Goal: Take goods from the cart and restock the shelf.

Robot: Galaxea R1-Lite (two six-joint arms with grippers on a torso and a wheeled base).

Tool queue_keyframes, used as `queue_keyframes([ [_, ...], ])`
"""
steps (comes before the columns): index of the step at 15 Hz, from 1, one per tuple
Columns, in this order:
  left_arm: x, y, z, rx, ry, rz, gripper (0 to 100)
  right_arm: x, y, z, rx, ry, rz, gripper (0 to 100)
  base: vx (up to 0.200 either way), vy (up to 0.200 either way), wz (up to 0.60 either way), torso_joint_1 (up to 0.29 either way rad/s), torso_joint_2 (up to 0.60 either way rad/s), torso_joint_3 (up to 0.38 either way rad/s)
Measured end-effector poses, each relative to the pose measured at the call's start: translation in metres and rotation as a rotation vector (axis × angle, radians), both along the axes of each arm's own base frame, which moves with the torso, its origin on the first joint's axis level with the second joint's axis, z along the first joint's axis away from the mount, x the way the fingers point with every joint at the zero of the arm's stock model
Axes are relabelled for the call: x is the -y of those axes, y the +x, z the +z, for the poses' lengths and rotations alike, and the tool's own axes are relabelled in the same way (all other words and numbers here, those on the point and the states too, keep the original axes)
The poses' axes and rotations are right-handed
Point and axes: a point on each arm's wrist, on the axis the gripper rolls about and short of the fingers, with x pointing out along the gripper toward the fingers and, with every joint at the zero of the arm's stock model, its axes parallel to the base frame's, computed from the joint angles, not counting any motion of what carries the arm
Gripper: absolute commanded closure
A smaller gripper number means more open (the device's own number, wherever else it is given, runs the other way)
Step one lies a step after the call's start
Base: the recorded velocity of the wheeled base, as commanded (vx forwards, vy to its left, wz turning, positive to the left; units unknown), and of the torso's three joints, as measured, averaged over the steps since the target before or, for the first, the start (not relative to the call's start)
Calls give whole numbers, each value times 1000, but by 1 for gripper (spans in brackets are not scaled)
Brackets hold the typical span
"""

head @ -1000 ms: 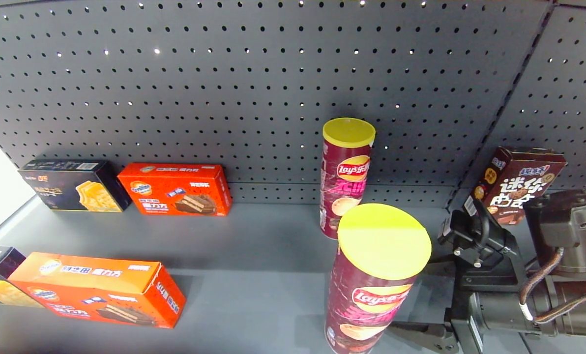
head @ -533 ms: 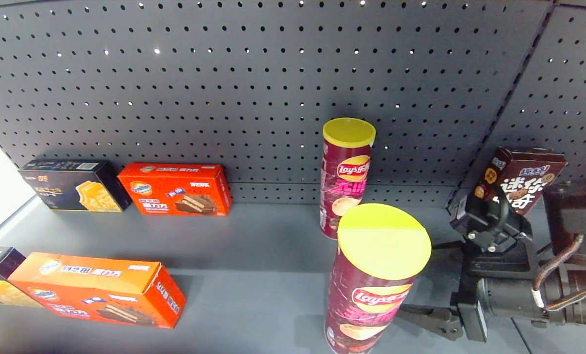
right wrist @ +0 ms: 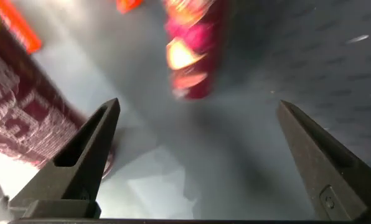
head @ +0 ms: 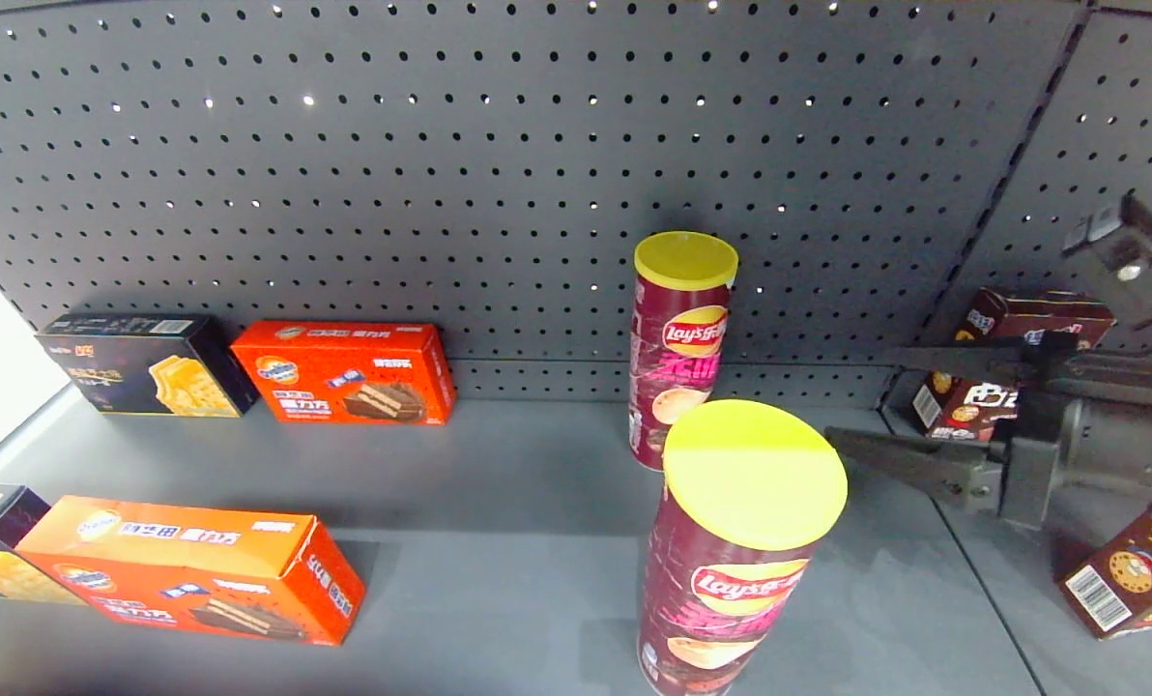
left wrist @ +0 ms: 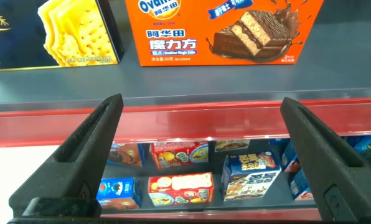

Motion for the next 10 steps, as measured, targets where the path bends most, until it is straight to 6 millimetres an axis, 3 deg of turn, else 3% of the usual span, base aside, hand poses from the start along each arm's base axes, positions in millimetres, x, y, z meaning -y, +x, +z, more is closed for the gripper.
queue_keyframes([
  [4, 0, 0, 0, 0, 0, 0, 0, 45, -27, 13, 101, 42, -176, 0, 0, 0, 0, 0, 0, 0],
  [7, 0, 0, 0, 0, 0, 0, 0, 74, -61, 9, 167, 58, -324, 0, 0, 0, 0, 0, 0, 0],
  [10, 0, 0, 0, 0, 0, 0, 0, 90, -98, 2, 266, 74, -474, 0, 0, 0, 0, 0, 0, 0],
])
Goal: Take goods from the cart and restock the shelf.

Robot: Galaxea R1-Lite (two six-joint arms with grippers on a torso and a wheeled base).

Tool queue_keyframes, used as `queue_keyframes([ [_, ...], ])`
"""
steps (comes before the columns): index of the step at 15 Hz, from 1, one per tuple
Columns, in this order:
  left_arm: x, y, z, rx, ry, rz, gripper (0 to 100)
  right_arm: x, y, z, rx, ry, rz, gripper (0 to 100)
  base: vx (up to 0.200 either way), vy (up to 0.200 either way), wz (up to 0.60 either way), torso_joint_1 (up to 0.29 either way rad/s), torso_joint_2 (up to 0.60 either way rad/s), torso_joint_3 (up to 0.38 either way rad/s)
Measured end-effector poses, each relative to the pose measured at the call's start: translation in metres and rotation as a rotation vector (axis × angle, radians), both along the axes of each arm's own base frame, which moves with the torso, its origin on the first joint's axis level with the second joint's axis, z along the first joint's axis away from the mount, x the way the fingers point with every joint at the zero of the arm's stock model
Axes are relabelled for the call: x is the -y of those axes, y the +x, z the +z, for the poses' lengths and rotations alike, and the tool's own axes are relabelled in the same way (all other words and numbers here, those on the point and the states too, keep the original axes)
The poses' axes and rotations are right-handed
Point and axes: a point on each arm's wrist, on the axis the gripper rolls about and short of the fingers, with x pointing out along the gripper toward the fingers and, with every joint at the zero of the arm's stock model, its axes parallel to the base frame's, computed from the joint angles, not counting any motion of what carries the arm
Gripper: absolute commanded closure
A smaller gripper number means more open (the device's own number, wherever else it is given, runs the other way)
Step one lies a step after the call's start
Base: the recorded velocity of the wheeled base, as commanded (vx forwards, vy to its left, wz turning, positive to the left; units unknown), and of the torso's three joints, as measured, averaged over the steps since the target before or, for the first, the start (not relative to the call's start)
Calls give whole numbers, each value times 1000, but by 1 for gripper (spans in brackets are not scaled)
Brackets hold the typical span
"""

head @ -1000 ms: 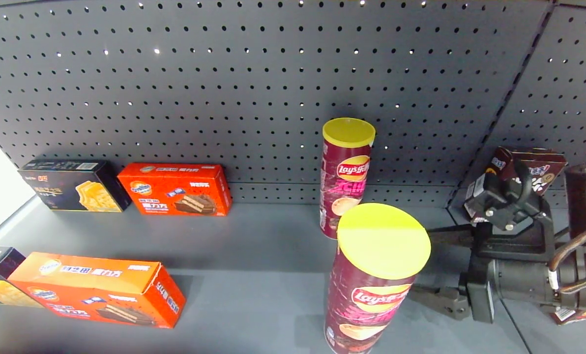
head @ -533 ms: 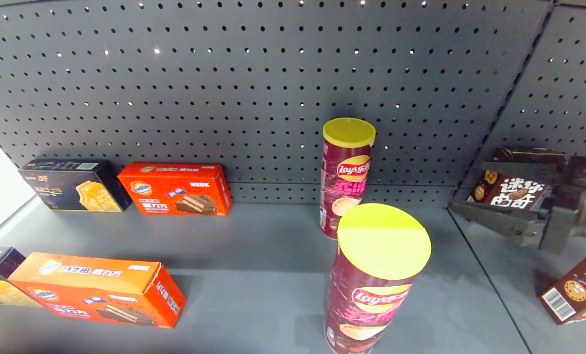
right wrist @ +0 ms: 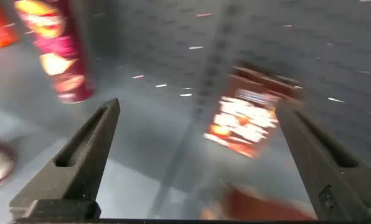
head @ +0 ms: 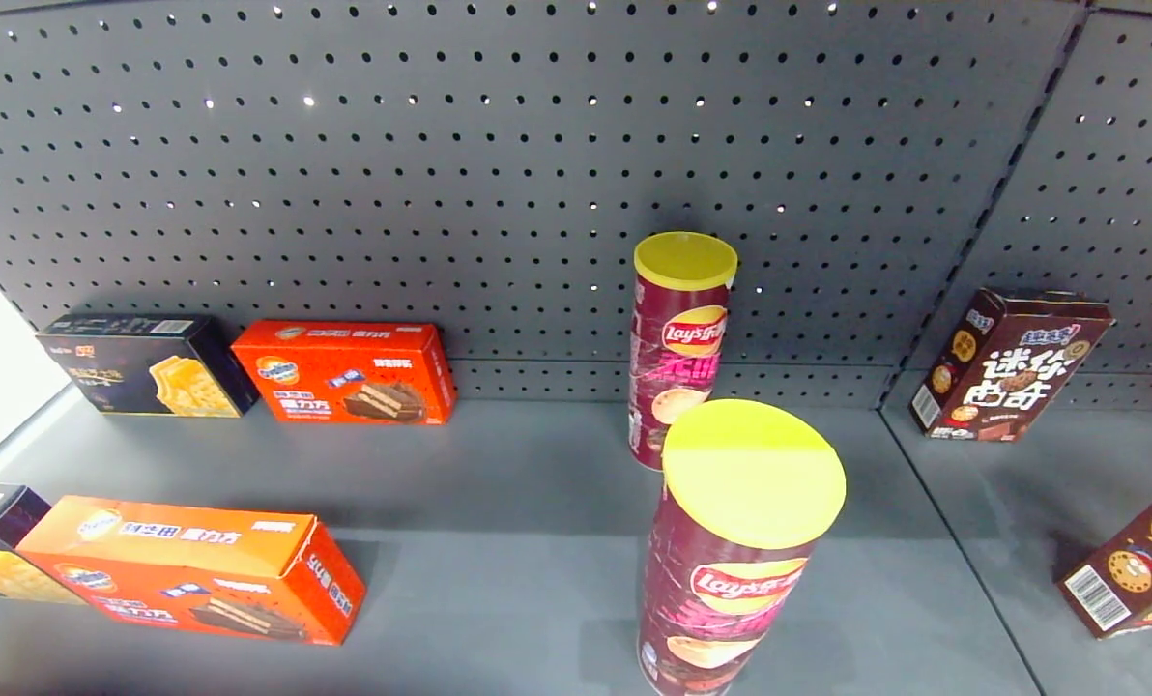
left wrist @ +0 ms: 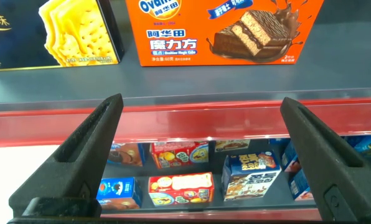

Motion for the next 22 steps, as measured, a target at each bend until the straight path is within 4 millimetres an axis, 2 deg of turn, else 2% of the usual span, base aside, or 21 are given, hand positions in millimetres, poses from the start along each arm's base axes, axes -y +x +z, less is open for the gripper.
queue_keyframes([
  [3, 0, 0, 0, 0, 0, 0, 0, 5, -36, -8, 66, 24, -104, 0, 0, 0, 0, 0, 0, 0],
  [5, 0, 0, 0, 0, 0, 0, 0, 5, -59, -21, 43, 29, -156, 0, 0, 0, 0, 0, 0, 0],
  [7, 0, 0, 0, 0, 0, 0, 0, 3, -85, -43, 11, 56, -230, 0, 0, 0, 0, 0, 0, 0],
  [9, 0, 0, 0, 0, 0, 0, 0, 2, -102, -76, -13, 111, -307, 0, 0, 0, 0, 0, 0, 0],
  [11, 0, 0, 0, 0, 0, 0, 0, 4, -102, -113, -5, 162, -431, 0, 0, 0, 0, 0, 0, 0],
  [13, 0, 0, 0, 0, 0, 0, 0, 7, -94, -148, -36, 193, -512, 0, 0, 0, 0, 0, 0, 0],
  [15, 0, 0, 0, 0, 0, 0, 0, 6, -91, -174, -136, 204, -462, 0, 0, 0, 0, 0, 0, 0],
  [17, 0, 0, 0, 0, 0, 0, 0, 5, -91, -183, -187, 207, -420, 0, 0, 0, 0, 0, 0, 0],
  [22, 0, 0, 0, 0, 0, 0, 0, 5, -91, -185, -189, 215, -423, 0, 0, 0, 0, 0, 0, 0],
])
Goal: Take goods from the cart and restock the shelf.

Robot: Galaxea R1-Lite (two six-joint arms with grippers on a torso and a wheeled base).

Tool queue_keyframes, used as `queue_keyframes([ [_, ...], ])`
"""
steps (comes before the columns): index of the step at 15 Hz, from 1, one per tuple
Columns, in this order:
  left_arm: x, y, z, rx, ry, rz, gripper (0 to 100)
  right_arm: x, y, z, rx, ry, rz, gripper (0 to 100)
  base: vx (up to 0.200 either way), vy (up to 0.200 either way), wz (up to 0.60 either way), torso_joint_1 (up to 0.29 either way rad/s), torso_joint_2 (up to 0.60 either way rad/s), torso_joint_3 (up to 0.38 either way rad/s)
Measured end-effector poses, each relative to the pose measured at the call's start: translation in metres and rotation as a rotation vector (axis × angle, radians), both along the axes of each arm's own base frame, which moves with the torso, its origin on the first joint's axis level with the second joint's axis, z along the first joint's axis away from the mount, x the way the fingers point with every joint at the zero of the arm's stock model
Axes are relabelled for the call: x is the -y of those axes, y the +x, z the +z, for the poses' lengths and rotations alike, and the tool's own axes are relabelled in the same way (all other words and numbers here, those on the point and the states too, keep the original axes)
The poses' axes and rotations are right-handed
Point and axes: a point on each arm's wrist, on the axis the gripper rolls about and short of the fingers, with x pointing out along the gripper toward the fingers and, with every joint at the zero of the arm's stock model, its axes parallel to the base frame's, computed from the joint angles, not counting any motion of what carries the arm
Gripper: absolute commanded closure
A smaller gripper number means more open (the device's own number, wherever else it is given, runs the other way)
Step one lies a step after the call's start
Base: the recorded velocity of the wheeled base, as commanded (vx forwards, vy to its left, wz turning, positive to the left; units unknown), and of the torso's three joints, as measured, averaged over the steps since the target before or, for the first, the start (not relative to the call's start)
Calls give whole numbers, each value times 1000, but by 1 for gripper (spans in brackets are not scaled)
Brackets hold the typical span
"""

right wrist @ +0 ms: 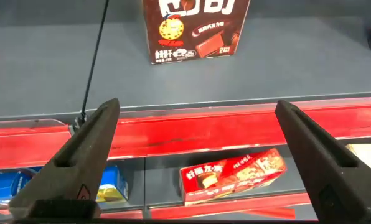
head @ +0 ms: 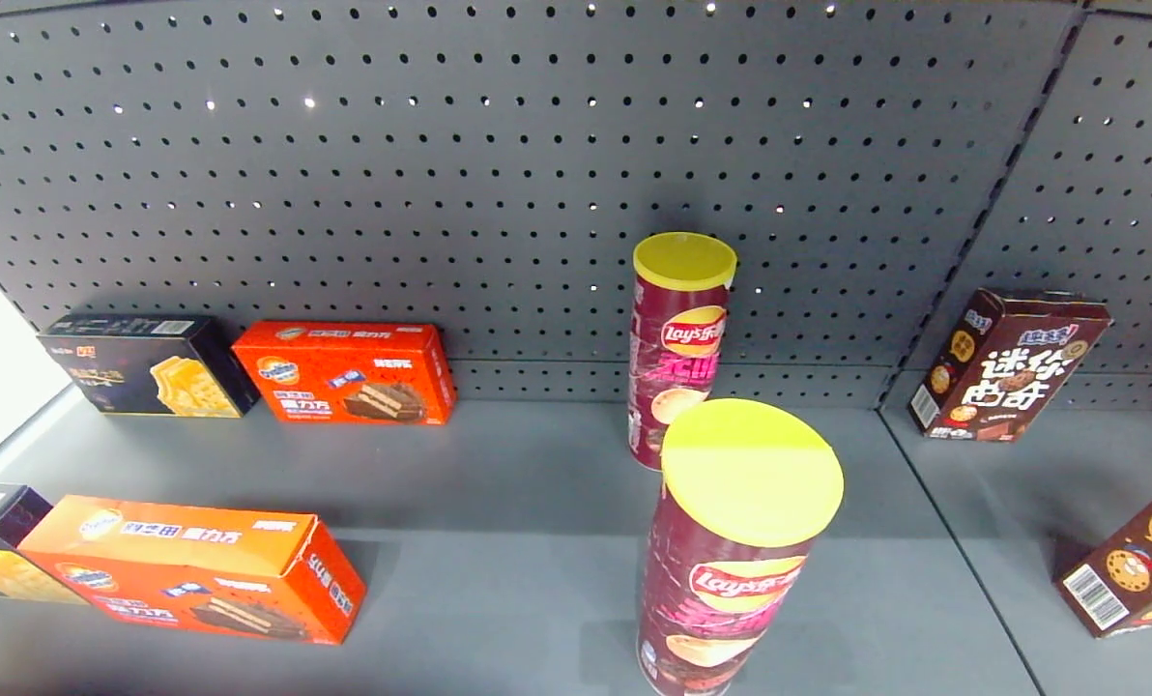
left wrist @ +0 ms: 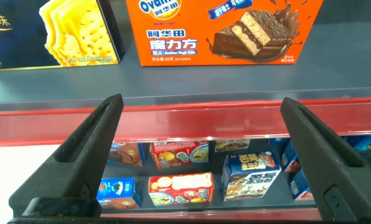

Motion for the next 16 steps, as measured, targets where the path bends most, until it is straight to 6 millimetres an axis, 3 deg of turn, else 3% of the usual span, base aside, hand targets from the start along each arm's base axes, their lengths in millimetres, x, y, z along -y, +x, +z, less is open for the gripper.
queue_keyframes([
  [9, 0, 0, 0, 1, -1, 0, 0, 2, -5, -1, 62, -3, 143, 0, 0, 0, 0, 0, 0, 0],
  [16, 0, 0, 0, 2, 0, 0, 0, 3, -7, -2, 93, -5, 154, 0, 0, 0, 0, 0, 0, 0],
])
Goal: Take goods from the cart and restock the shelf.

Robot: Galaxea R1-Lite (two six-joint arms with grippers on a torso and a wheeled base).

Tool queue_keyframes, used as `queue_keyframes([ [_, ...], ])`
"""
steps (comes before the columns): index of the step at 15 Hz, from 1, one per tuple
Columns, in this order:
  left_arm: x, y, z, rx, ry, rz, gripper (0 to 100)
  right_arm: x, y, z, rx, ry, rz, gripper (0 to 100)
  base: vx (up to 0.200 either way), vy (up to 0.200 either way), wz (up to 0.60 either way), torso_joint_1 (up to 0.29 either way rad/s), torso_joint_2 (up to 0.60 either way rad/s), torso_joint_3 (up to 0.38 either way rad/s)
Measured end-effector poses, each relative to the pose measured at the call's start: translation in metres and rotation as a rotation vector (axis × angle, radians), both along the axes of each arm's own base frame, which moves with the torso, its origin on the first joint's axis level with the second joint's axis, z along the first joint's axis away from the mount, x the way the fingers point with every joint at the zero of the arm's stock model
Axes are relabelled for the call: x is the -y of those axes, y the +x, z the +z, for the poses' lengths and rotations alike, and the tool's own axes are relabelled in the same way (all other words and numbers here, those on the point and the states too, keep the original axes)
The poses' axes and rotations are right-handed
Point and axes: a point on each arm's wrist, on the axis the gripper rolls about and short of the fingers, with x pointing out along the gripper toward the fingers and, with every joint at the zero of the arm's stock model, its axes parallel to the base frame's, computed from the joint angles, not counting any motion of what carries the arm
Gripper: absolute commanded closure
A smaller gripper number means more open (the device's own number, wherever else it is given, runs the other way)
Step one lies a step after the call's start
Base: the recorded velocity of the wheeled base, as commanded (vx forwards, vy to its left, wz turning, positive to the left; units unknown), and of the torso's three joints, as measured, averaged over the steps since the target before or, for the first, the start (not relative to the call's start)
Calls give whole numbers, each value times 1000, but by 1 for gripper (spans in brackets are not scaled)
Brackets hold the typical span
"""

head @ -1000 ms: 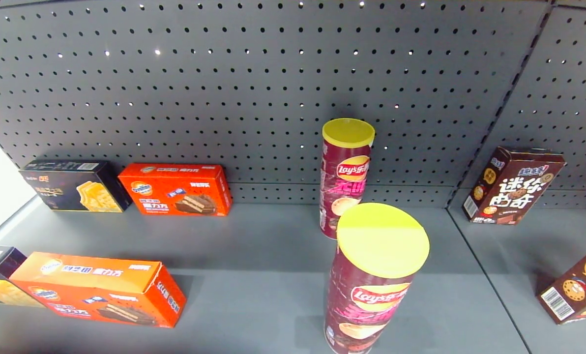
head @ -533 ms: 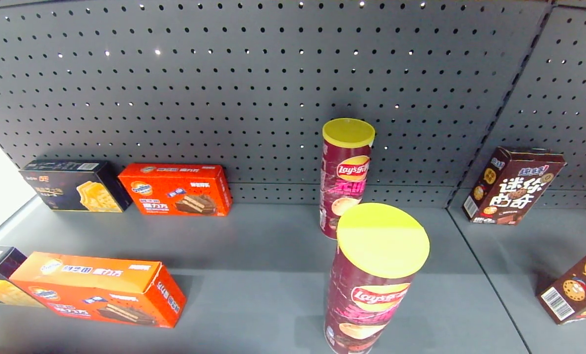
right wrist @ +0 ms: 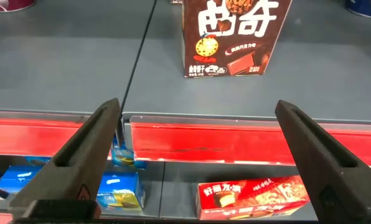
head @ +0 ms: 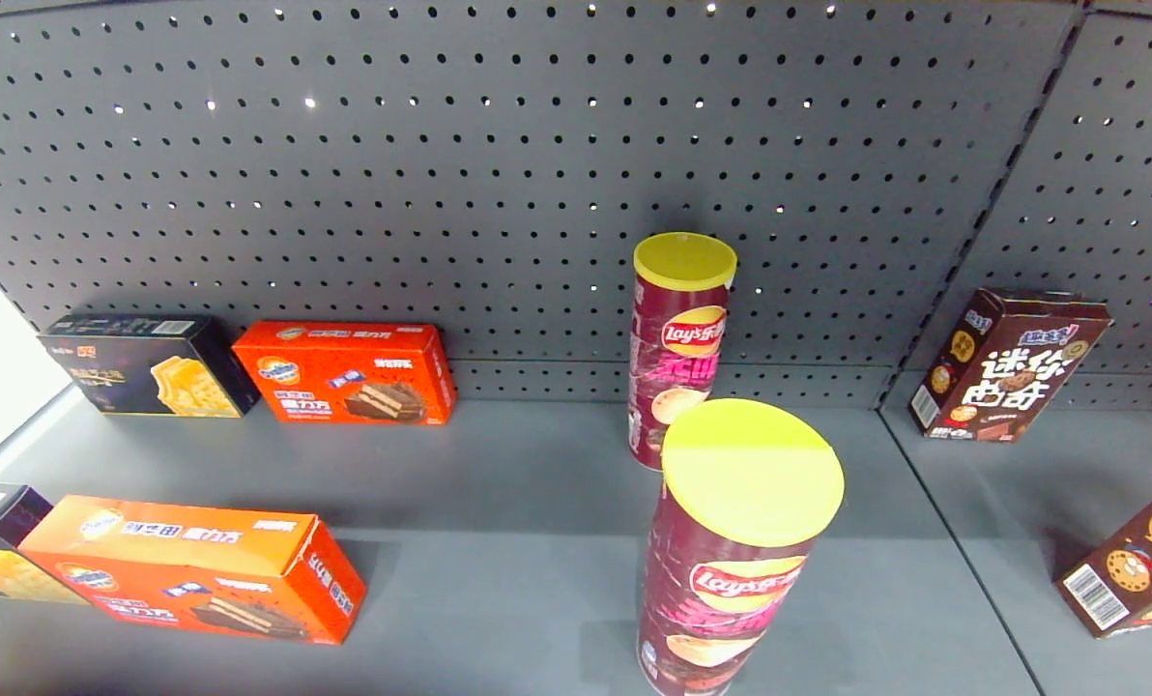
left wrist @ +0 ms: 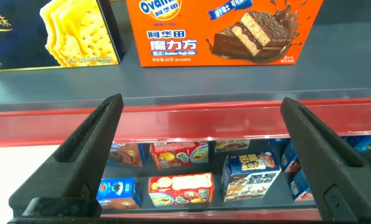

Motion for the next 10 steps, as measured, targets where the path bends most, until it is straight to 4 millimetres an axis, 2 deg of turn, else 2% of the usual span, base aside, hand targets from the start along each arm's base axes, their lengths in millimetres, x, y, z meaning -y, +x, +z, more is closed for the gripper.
queue_keyframes([
  [10, 0, 0, 0, 0, 1, 0, 0, 0, 0, 0, 0, -1, 0, 0, 0, 0, 0, 0, 0, 0],
])
